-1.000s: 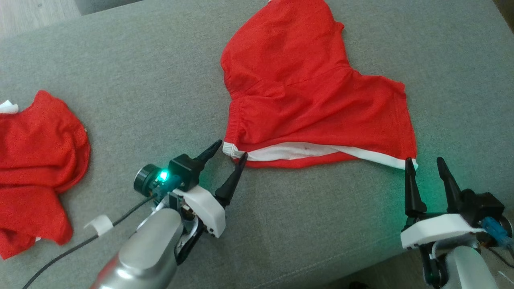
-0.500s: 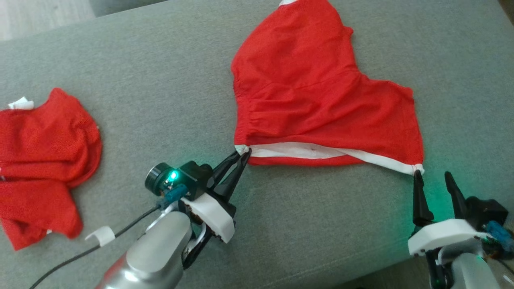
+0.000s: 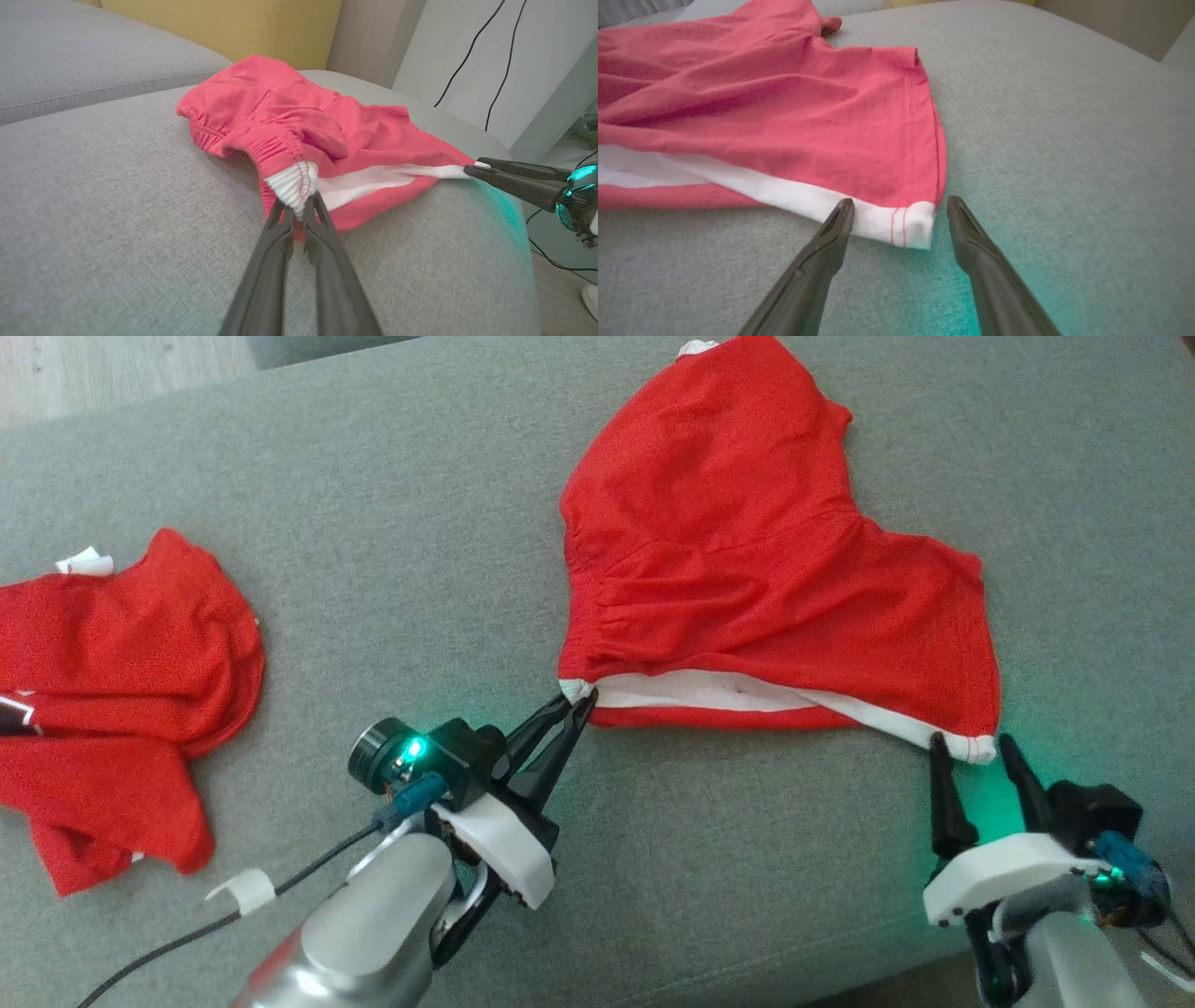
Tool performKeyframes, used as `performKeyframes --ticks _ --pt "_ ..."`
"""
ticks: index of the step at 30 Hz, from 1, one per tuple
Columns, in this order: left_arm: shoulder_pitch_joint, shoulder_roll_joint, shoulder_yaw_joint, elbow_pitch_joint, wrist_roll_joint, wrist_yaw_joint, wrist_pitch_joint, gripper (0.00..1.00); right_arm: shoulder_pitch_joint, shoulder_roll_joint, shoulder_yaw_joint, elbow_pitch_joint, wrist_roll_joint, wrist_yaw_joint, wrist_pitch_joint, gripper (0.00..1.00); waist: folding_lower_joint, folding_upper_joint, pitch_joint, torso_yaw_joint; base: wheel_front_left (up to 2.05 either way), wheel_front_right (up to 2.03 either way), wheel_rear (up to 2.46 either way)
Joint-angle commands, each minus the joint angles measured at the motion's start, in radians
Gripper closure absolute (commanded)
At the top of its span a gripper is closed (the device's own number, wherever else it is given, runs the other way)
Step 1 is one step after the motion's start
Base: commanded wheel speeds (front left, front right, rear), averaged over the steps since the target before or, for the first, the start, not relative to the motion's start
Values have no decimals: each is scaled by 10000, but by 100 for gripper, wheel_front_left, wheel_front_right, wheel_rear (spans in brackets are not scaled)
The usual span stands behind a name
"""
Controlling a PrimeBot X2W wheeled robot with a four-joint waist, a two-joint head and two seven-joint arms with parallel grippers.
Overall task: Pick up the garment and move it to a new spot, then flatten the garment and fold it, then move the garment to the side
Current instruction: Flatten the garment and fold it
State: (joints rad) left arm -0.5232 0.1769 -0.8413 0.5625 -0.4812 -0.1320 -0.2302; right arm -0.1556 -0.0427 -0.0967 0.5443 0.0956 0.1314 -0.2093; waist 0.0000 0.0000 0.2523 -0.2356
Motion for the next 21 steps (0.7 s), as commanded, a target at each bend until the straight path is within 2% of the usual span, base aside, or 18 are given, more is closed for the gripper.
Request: performKeyframes --ticks 1,8,9,10,11,21 --pt "-114 96 217 -296 77 49 -130 100 -195 -76 356 -126 -1 -7 68 0 0 0 18 25 0 0 0" --pt "-246 141 191 -271 40 63 -103 100 -260 -76 673 29 152 -7 272 2 0 0 110 51 0 0 0" --pt "-259 147 192 -267 33 71 -103 100 -272 -76 755 55 205 -7 289 14 0 0 117 42 0 0 0" --pt "-269 154 190 -263 27 77 -104 100 -289 -76 802 68 240 -7 279 85 0 0 125 33 0 0 0" --pt "-274 160 187 -255 19 79 -106 100 -308 -76 840 56 280 -7 233 100 0 0 123 25 0 0 0" --pt "-263 356 432 -337 -90 235 -209 100 -513 -75 735 -1013 328 -7 -177 100 0 0 -297 -8 0 0 0"
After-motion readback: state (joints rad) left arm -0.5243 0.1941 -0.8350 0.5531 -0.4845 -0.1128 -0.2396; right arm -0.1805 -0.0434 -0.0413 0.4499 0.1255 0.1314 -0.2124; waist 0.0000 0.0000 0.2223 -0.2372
